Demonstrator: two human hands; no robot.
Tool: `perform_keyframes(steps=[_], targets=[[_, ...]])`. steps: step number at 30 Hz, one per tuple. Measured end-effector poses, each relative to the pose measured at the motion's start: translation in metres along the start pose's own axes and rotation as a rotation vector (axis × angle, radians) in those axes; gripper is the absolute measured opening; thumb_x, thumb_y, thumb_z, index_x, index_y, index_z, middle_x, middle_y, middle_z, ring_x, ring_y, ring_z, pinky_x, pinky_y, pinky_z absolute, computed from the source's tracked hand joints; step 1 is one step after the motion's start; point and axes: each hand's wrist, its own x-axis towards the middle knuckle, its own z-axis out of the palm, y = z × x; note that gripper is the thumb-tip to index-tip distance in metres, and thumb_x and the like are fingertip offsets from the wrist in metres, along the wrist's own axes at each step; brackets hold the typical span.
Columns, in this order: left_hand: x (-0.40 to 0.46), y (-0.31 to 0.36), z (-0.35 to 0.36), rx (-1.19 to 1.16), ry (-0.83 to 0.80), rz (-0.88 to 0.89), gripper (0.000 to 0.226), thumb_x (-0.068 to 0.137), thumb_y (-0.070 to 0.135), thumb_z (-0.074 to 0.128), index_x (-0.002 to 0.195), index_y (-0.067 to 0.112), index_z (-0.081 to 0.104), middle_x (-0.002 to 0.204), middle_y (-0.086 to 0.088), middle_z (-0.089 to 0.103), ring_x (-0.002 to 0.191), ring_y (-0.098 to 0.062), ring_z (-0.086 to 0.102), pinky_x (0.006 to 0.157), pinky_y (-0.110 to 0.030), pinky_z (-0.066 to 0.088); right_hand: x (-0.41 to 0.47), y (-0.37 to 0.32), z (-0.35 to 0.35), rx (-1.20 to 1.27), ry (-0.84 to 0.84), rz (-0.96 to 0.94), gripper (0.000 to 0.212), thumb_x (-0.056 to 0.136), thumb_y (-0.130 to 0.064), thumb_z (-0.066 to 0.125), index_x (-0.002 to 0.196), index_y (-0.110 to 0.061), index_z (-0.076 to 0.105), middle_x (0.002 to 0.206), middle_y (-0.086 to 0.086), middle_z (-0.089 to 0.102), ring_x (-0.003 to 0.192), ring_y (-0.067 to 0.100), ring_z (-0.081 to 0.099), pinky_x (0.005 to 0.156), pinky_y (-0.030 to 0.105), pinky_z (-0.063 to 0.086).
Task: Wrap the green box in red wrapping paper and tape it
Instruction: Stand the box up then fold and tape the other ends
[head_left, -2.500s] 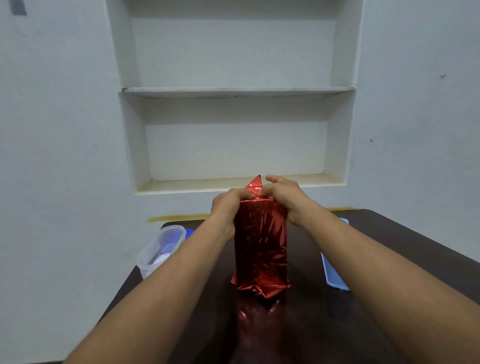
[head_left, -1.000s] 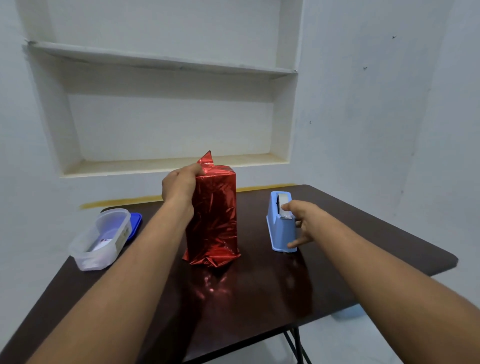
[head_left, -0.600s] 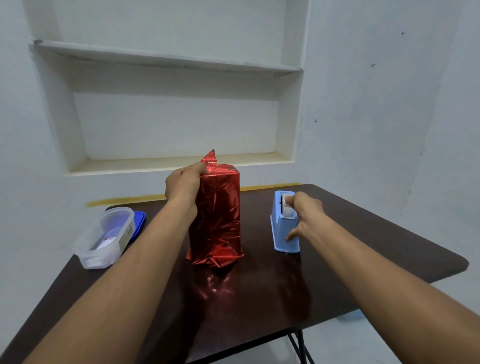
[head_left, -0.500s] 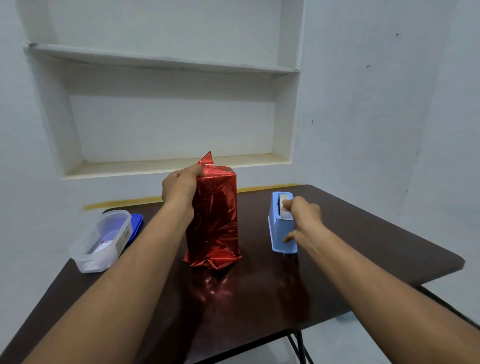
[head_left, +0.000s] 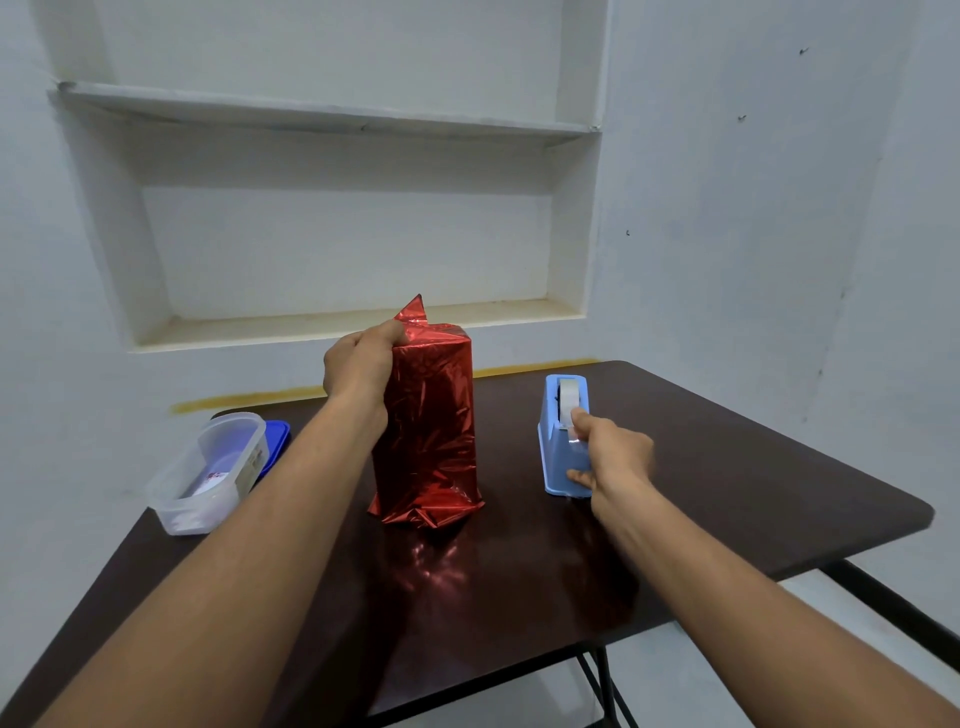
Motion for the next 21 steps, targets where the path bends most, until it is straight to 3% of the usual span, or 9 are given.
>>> perform_keyframes(steps=[5,9,12,15,18,21], targets=[[-0.002,0.001,0.000,0.002,-0.004,0.004,0.031,0.055,0.030,0.076,0.085,0.019,0.075,0.093,-0.006,0.074,0.102,-0.032,0.073,0.089,-0.048,0.060,0.000,0.001,0.004,0.028,0.017,0.008,0.020,0.076,-0.020,0.084,0.084,-0.010,0.068,0.094,0.008,0.070,0.082,0.024,0.068,0.077,0.049,0.064],[-0.004,0.002,-0.001,0.003,-0.007,0.006,0.031,0.055,0.029,0.075,0.084,0.018,0.075,0.096,-0.009,0.076,0.101,-0.032,0.073,0.091,-0.049,0.061,-0.003,0.013,0.001,-0.010,0.039,0.036,0.029,0.074,-0.012,0.081,0.100,-0.005,0.072,0.091,0.006,0.067,0.077,0.021,0.065,0.078,0.045,0.064],[-0.003,0.002,-0.002,0.002,-0.013,0.001,0.032,0.052,0.030,0.075,0.082,0.018,0.075,0.094,-0.008,0.076,0.101,-0.033,0.073,0.091,-0.052,0.060,-0.002,0.019,-0.005,-0.046,0.030,0.013,0.035,0.079,-0.018,0.086,0.111,-0.009,0.074,0.091,0.002,0.067,0.085,0.022,0.069,0.084,0.045,0.063],[-0.004,0.002,-0.003,-0.004,-0.023,0.003,0.037,0.052,0.030,0.076,0.087,0.017,0.076,0.093,-0.007,0.076,0.100,-0.033,0.074,0.091,-0.052,0.061,0.004,0.019,-0.008,-0.142,0.039,-0.040,0.043,0.079,-0.023,0.088,0.118,-0.009,0.075,0.108,0.008,0.073,0.091,0.025,0.071,0.086,0.045,0.062],[-0.004,0.001,-0.002,-0.007,-0.034,0.004,0.035,0.054,0.029,0.076,0.087,0.016,0.076,0.090,-0.006,0.075,0.097,-0.031,0.074,0.091,-0.050,0.061,0.006,0.014,-0.010,-0.291,0.042,-0.102,0.042,0.078,-0.027,0.088,0.115,-0.010,0.078,0.107,0.009,0.075,0.090,0.025,0.072,0.087,0.043,0.062],[-0.004,0.002,-0.002,-0.010,-0.038,0.009,0.034,0.055,0.028,0.076,0.087,0.016,0.076,0.087,-0.006,0.074,0.085,-0.029,0.072,0.087,-0.049,0.060,0.008,0.012,-0.017,-0.403,0.012,-0.133,0.036,0.076,-0.018,0.087,0.111,-0.013,0.080,0.100,0.004,0.076,0.080,0.018,0.070,0.074,0.033,0.061]])
